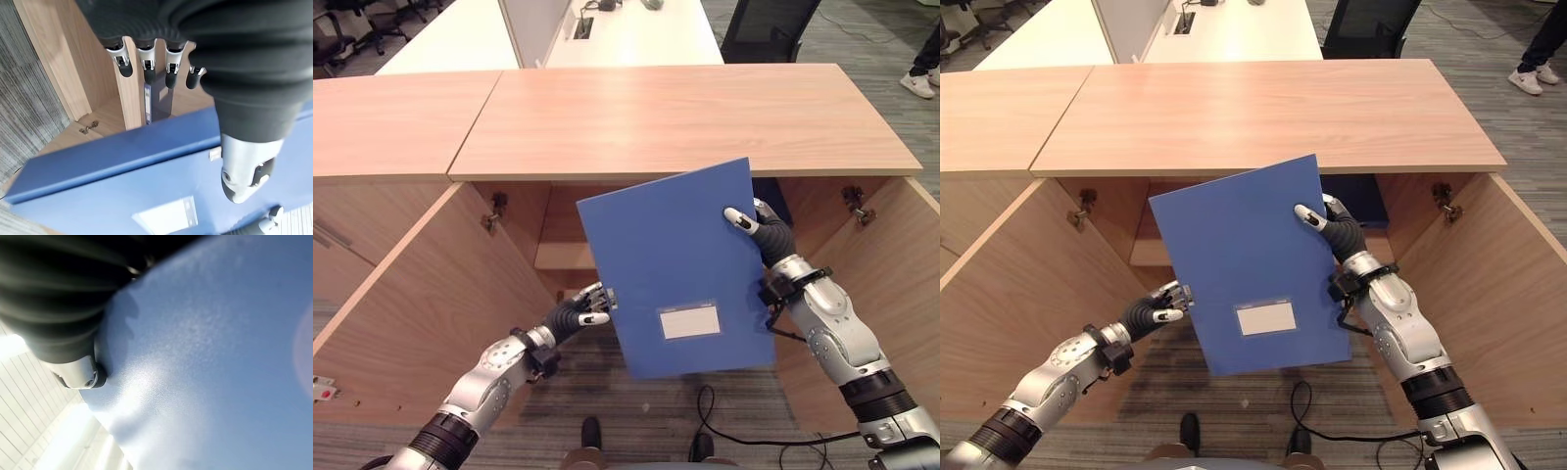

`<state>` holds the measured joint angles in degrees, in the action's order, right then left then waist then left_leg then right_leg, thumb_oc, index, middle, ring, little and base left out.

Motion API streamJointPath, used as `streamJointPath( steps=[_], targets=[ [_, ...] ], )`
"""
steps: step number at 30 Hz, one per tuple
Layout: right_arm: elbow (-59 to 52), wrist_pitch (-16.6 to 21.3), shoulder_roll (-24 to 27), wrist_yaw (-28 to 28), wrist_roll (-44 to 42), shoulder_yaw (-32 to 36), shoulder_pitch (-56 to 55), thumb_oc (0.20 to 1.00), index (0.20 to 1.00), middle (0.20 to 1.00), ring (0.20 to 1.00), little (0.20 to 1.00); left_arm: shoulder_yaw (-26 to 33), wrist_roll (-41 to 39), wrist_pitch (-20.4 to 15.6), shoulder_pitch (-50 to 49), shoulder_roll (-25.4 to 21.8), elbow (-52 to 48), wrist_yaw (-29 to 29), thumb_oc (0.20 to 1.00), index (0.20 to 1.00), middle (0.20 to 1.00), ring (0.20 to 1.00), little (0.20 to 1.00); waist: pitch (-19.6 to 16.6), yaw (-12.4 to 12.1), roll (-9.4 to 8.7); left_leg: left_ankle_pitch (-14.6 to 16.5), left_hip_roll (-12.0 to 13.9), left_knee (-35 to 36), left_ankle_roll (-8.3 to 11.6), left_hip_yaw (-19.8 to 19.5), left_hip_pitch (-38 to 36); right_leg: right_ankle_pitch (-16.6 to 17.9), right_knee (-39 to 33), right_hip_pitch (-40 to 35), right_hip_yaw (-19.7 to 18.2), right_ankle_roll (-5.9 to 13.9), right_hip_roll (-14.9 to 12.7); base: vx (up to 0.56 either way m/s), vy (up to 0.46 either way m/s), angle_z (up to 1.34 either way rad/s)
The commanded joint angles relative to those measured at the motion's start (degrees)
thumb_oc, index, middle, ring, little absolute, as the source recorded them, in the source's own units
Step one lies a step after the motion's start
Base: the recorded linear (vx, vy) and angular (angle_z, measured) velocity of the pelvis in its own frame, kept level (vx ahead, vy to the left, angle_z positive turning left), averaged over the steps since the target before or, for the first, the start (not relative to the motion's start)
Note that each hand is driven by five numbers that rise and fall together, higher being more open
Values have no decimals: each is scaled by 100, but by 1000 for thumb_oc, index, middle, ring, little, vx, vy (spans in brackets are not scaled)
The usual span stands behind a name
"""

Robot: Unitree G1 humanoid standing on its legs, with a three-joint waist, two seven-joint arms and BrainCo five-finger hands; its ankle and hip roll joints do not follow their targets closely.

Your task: Put the empty folder in the office cabinet

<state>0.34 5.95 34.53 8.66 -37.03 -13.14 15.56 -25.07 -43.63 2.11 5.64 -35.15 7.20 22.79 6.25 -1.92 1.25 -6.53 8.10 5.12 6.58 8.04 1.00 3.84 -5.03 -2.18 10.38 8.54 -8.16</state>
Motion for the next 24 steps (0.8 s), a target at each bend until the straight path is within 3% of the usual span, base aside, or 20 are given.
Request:
streamJointPath(
  steps=[1, 24],
  targets=[
    [-218, 415, -224, -54, -106, 106, 582, 200, 200, 200, 200, 200, -69, -312, -191, 581, 137, 59, 52, 1000, 1000, 1000, 1000, 1000, -56, 26, -139, 492, 76, -12, 272, -5, -227, -335, 297, 24, -17, 431, -121, 0, 0, 0],
    [-106, 305, -886, -133, -26, -39, 547, 200, 200, 200, 200, 200, -398, -451, -64, 1080, 736, 24, -227, 1000, 1000, 1000, 1000, 1000, 48, 59, -112, 522, 46, -12, 214, -53, -234, -390, 378, 76, -51, 405, -139, 0, 0, 0]
  ],
)
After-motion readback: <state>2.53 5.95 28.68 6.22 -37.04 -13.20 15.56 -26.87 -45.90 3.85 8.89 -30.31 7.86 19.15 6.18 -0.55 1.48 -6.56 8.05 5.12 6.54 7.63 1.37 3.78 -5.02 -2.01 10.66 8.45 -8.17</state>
